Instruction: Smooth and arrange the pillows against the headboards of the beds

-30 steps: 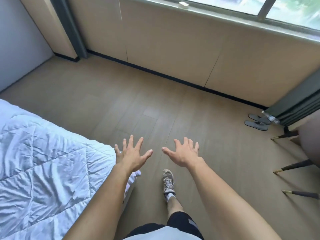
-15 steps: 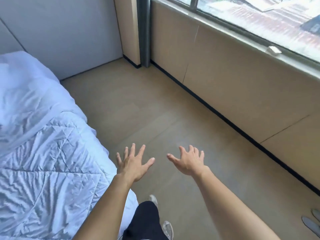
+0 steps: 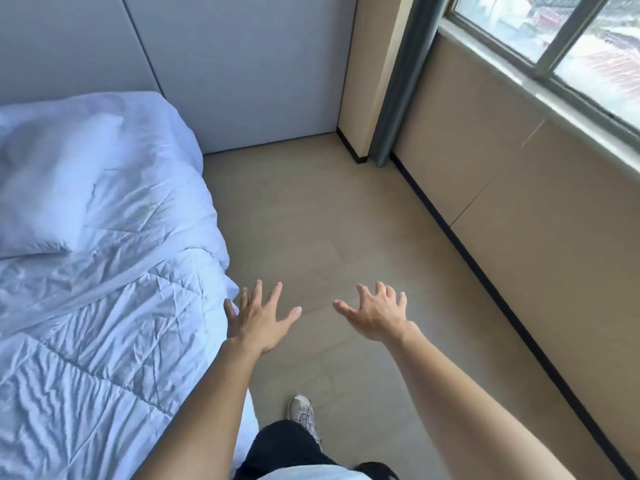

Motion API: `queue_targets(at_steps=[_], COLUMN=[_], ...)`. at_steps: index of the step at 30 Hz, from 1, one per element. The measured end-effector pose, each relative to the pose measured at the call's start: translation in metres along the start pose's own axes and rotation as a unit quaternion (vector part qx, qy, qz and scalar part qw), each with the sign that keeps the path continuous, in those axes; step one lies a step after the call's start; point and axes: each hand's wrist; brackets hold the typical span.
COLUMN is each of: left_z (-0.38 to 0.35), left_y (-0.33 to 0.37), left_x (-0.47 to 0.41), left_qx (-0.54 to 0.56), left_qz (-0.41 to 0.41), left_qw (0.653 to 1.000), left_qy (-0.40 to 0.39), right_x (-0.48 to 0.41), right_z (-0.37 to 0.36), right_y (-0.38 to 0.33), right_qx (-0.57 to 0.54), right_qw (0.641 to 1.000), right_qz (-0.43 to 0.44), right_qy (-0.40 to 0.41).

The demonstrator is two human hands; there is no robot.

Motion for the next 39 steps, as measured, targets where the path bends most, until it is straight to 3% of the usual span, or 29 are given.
queue_targets(at_steps=[17, 26, 32, 39], left_z=[0.159, 0.256, 0.303, 0.345], left_y=[-0.055, -0.085, -0.151, -0.276], left_x=[-0.275, -0.39, -0.448, -0.507], left_qx=[0.05, 0.102, 0.137, 0.159], left_qz=[0.162, 0.257, 0.322, 0.406], left_qw=[0.982, 0.954, 0.926, 0.888], left_qy=[0.086, 0.119, 0.14, 0.147], right_x=[-0.33, -0.477, -0.544, -0.599], right_z=[0.182, 0.295, 0.332, 0.353], right_y=[-0.168, -0.303, -0.42, -0.581], right_qx=[0.111, 0.159, 0.204, 0.229], right_qw=[0.978, 0.951, 0.921, 0.883], right_qz=[0.174, 0.265, 0.333, 0.409], right_qy=[0.015, 0.006, 0.001, -0.004])
Point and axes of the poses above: each hand's wrist, its own x-axis away from the middle knuckle, its own z-axis out of the back of the hand, y = z × x, and after that the axes turned 6 degrees about x, right-handed
